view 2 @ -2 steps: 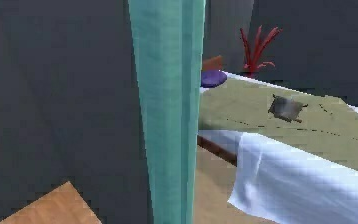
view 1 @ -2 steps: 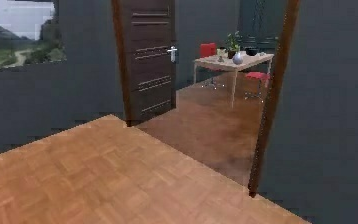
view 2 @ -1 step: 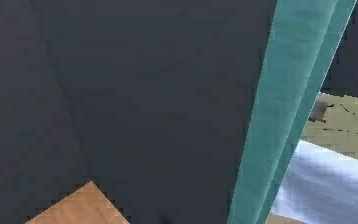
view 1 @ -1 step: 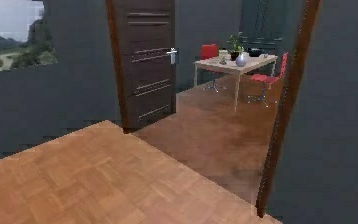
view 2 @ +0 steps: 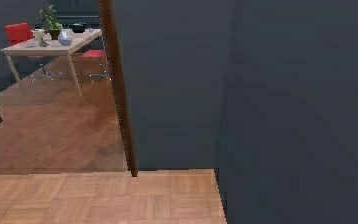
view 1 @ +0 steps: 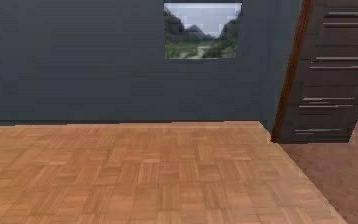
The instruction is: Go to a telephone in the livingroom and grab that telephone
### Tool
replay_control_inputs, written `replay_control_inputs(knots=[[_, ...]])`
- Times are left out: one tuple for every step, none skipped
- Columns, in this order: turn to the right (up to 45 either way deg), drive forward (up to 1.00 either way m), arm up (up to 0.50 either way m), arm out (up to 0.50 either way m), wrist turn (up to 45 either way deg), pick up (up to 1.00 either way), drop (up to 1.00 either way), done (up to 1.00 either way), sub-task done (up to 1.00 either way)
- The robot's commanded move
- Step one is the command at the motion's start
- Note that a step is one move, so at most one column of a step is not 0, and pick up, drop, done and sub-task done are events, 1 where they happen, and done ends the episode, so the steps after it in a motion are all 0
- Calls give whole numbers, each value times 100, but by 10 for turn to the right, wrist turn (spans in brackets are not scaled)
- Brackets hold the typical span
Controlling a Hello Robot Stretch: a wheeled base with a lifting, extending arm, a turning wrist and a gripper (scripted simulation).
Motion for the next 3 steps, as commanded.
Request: replay_control_inputs(knots=[[0, 5, 0, 0, 0, 0, 0, 0, 0], [450, 0, 0, 0, 0, 0, 0, 0, 0], [60, 0, 0, 0, 0, 0, 0, 0, 0]])
